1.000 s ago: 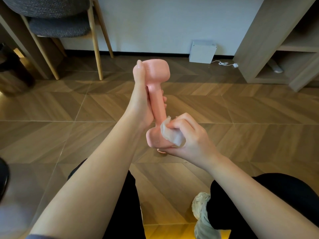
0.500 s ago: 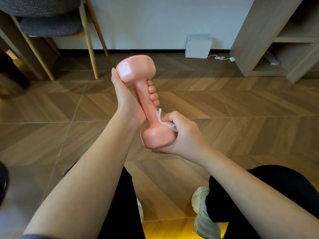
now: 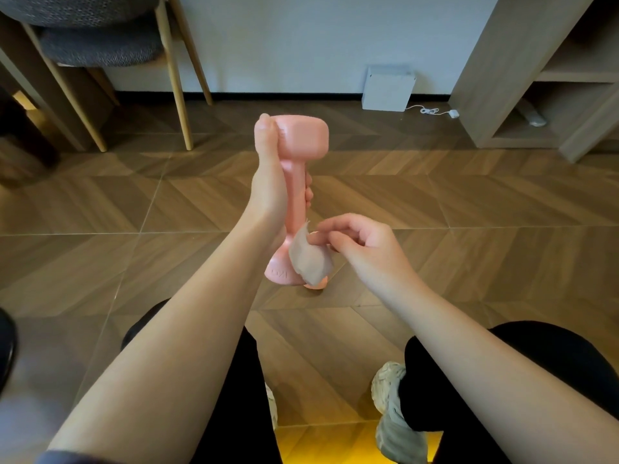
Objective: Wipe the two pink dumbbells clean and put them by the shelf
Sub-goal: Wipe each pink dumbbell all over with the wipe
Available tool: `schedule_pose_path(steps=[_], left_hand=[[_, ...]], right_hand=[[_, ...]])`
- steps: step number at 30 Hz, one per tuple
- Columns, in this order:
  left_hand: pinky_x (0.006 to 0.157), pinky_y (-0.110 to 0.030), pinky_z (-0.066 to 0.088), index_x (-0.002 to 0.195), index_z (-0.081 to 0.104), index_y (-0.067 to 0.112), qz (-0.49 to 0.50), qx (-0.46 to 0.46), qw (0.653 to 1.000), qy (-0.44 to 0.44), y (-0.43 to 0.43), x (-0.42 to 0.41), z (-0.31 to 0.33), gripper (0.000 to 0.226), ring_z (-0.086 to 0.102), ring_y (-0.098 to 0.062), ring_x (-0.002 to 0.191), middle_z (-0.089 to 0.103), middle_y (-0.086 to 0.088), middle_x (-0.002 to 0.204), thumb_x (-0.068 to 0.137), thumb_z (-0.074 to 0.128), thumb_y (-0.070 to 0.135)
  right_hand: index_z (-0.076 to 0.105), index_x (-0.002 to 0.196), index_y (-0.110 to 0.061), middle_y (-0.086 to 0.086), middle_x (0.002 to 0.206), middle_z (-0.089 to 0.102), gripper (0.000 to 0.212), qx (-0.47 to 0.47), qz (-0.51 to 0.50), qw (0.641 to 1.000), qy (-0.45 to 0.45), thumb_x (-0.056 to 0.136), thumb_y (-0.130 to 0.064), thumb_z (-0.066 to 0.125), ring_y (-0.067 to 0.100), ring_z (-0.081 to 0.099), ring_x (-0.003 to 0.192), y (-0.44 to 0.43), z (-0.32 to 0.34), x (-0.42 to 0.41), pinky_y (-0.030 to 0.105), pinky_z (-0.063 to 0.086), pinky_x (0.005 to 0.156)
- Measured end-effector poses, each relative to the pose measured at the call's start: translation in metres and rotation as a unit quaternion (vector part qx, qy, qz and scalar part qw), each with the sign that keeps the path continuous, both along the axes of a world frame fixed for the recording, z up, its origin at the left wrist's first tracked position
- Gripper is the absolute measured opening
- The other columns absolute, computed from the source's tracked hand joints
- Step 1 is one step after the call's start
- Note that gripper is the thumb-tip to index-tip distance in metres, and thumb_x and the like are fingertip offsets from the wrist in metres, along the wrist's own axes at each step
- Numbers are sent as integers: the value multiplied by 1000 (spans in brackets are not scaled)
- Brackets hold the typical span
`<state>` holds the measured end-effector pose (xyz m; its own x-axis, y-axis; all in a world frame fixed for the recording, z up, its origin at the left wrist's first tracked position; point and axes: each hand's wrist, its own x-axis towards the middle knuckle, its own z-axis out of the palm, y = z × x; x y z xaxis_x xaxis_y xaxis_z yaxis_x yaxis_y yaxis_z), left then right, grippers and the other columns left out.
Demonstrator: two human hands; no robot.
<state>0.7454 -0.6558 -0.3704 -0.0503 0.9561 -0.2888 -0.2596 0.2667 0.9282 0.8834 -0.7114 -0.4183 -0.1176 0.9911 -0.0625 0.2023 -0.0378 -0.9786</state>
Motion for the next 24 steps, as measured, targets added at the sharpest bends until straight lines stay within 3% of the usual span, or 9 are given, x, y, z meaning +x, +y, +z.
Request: schedule_pose_path(steps=[2, 6, 9, 11, 13, 18, 21, 24], left_hand=[[56, -28, 44, 98, 67, 10, -15, -6, 1000, -9, -1, 4, 0, 81, 50, -17, 55, 54, -6, 68, 92, 23, 77], [54, -28, 43, 97, 66, 9, -41, -8, 999, -20, -1, 11, -4, 82, 50, -17, 54, 53, -5, 66, 91, 23, 78], [57, -30, 43, 98, 64, 8, -64, -1, 998, 8, -2, 13, -7, 80, 50, -18, 58, 52, -7, 70, 92, 24, 77], [63, -34, 43, 96, 63, 9, -78, 7, 996, 38, -3, 14, -10, 77, 50, -19, 61, 52, -8, 73, 93, 23, 76], [63, -34, 43, 95, 63, 10, -87, 8, 995, 47, -4, 16, -11, 77, 50, -20, 61, 52, -8, 72, 92, 24, 76], [52, -27, 42, 99, 63, 10, -85, -20, 996, -10, -1, 17, -10, 80, 48, -17, 57, 51, -4, 68, 90, 26, 79], [53, -27, 43, 99, 63, 9, -86, -17, 996, -12, 1, 15, -11, 81, 49, -17, 57, 52, -4, 67, 89, 25, 80], [54, -27, 42, 99, 63, 10, -88, -17, 996, -15, 1, 15, -13, 80, 49, -16, 57, 52, -3, 67, 89, 26, 80]], right_hand=[[71, 92, -21, -4, 92, 76, 14, -26, -38, 999, 18, 89, -8, 67, 4, 69, 90, 4, -2, -1, 23, 55, 63], [74, 92, -26, -9, 96, 75, 9, -111, 5, 994, -10, 84, -26, 76, -1, 67, 87, 8, -5, 3, 16, 51, 79], [72, 96, -32, -9, 110, 72, 12, -153, 69, 985, -30, 86, -27, 74, -3, 64, 97, 10, -6, 6, 10, 46, 75], [72, 95, -31, 1, 119, 69, 11, -157, 77, 984, -31, 87, -23, 73, -5, 64, 91, 11, -9, 7, 6, 47, 68], [74, 101, -23, 2, 113, 71, 12, -156, 64, 986, -17, 89, -21, 71, -3, 66, 85, 10, -9, 6, 3, 46, 64], [73, 111, -20, -10, 116, 71, 19, -136, 74, 987, -33, 95, -26, 64, 1, 65, 104, 14, -10, 10, 12, 47, 86], [67, 120, -23, -11, 103, 69, 28, -118, 42, 990, -71, 94, -32, 65, 1, 61, 99, 15, -4, 13, 14, 43, 82], [73, 99, -28, -8, 101, 72, 11, -98, 15, 992, -74, 90, -34, 69, 8, 66, 96, 12, 0, 15, 20, 48, 84]])
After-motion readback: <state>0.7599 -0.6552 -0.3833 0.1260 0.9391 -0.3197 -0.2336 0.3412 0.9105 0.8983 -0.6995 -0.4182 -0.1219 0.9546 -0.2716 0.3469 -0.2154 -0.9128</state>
